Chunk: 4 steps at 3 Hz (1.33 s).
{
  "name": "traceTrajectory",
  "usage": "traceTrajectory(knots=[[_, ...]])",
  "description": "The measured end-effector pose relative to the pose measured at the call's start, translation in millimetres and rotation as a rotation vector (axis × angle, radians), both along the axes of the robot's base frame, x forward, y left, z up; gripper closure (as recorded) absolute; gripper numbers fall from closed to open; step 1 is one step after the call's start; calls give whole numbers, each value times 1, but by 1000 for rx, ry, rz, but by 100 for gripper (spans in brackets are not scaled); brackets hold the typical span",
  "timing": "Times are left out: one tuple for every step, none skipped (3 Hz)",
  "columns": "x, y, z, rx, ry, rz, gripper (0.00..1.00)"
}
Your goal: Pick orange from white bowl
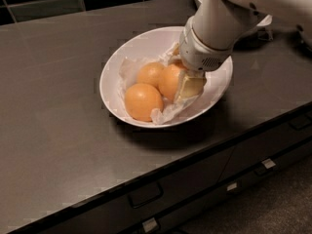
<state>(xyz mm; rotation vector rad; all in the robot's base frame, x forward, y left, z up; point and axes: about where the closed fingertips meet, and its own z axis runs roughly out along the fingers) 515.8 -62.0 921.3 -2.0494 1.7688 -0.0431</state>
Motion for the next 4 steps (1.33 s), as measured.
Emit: traceTrajectory(knots=[[-2,-4,0,68,-50,-13,100],[-2,-7,0,116,-77,-22,100],[-2,-6,2,113,-83,-21,100],[-3,-1,11,94,-86,-4,100]])
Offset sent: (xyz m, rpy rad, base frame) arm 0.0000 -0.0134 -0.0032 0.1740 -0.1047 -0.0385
